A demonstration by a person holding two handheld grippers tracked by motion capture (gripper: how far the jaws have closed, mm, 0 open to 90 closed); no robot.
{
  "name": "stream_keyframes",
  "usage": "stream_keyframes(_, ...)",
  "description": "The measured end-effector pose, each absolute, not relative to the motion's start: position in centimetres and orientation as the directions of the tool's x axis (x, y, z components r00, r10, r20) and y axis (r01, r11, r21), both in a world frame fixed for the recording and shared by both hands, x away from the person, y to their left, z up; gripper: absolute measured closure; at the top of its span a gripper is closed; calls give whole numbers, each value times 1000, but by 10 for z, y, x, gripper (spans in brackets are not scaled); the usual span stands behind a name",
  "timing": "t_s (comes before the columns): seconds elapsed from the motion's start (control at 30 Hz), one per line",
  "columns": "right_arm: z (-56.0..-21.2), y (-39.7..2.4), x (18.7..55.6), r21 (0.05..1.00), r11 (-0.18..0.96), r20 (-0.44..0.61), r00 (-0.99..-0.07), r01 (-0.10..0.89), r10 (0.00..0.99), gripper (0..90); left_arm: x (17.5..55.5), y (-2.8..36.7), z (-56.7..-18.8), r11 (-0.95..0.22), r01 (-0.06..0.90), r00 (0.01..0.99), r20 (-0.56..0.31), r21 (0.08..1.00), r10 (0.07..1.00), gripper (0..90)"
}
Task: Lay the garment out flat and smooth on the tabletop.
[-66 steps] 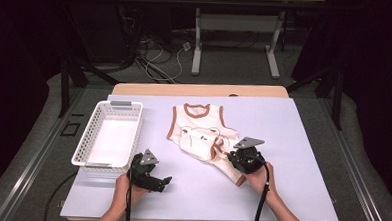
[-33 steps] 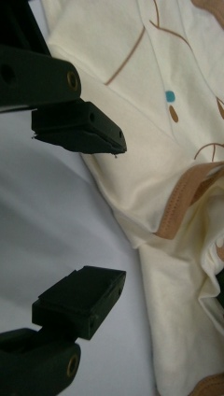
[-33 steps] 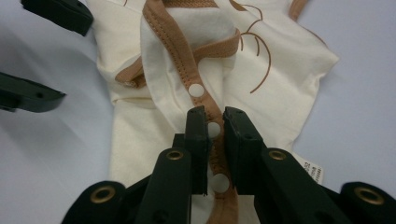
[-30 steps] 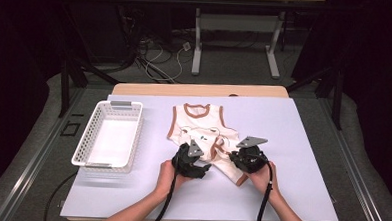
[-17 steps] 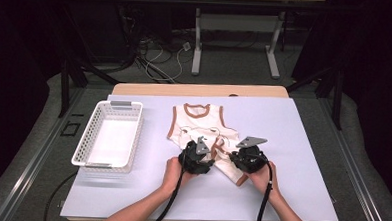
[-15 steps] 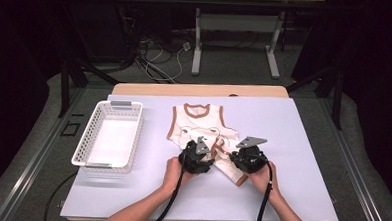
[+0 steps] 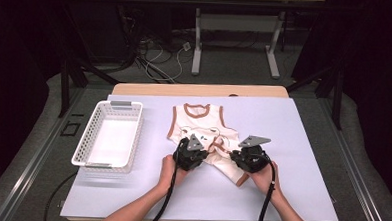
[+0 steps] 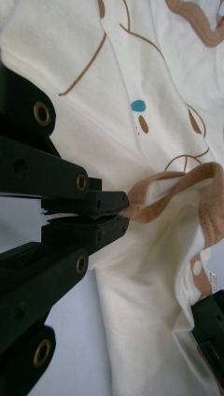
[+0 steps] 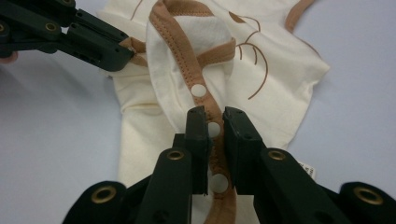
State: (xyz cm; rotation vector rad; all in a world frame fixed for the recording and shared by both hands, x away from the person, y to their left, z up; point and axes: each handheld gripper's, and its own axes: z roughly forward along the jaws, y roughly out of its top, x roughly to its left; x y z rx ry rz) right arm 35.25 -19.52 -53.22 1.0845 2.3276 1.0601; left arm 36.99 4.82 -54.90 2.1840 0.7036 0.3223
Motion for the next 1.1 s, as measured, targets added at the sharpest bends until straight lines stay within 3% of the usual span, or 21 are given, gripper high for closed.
stream_keyframes(0.7, -507, -176, 310, 794, 458, 20, -771, 399, 637, 800, 348, 118, -525, -510, 284, 840, 46, 812, 541, 864)
stream_keyframes(1.1, -507, -168, 287, 792, 499, 34, -842, 351, 539, 797, 316, 151, -505, -561, 208, 842, 146, 801, 520, 860)
